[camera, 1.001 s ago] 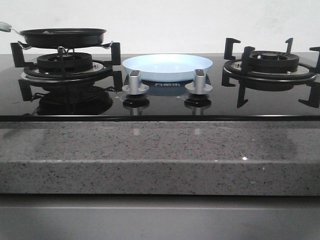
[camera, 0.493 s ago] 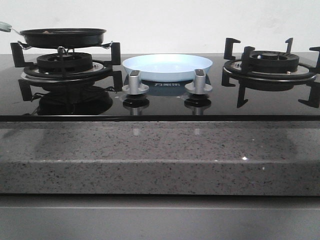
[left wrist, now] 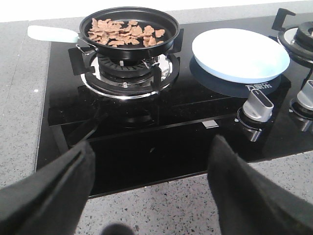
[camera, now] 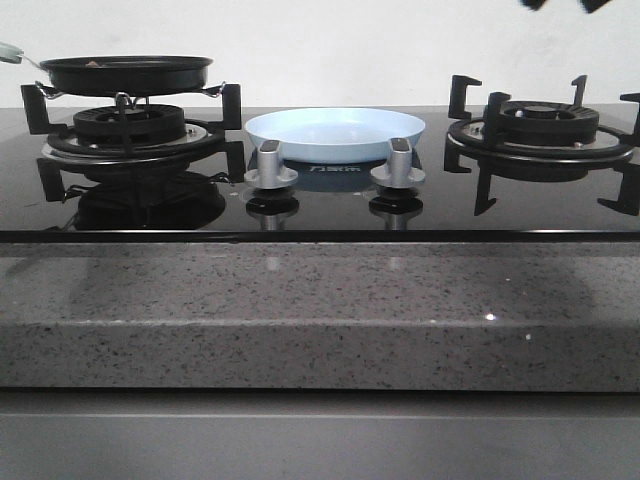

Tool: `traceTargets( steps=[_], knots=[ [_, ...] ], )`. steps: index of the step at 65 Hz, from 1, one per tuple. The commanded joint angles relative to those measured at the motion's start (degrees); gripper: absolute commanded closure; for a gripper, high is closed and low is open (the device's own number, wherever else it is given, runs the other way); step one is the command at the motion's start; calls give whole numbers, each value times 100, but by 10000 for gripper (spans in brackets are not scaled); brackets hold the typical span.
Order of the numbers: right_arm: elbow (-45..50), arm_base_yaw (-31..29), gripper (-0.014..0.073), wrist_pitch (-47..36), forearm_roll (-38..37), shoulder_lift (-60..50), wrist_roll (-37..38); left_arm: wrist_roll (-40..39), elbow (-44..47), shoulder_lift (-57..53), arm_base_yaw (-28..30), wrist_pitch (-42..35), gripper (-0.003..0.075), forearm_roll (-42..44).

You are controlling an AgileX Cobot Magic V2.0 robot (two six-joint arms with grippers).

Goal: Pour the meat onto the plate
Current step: 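Lower the right gripper to the rim of the light blue plate, then grasp the plate rim with the right gripper and lift it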

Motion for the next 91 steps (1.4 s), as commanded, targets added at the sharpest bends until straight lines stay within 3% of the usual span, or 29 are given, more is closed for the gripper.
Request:
traceTargets(
  steps=[1, 15, 22, 28, 44, 62, 91],
  knots=[
    [-646, -10, 171, -57, 55, 262, -78, 4, -171, 61, -41, -398, 230, 11],
    [-1954, -62, 171, 875, 93, 1553, -302, 4, -126, 61, -41, -376, 230, 11],
    [-2647, -229, 171, 1310, 534, 2105, -494, 4, -126, 61, -41, -376, 230, 11],
    [-3139, -351, 171, 1435, 923, 2528, -649, 4, -126, 61, -41, -367, 230, 11],
    [-4068, -357, 171, 1437, 963, 3333, -650, 4, -126, 61, -41, -367, 230, 11],
    [-4594, -352, 213, 1452, 981, 3908, -650, 4, -126, 61, -41, -367, 230, 11],
    [-4614, -319, 221, 1572, 1035, 4238, -650, 4, -126, 61, -41, -367, 230, 1]
  ],
)
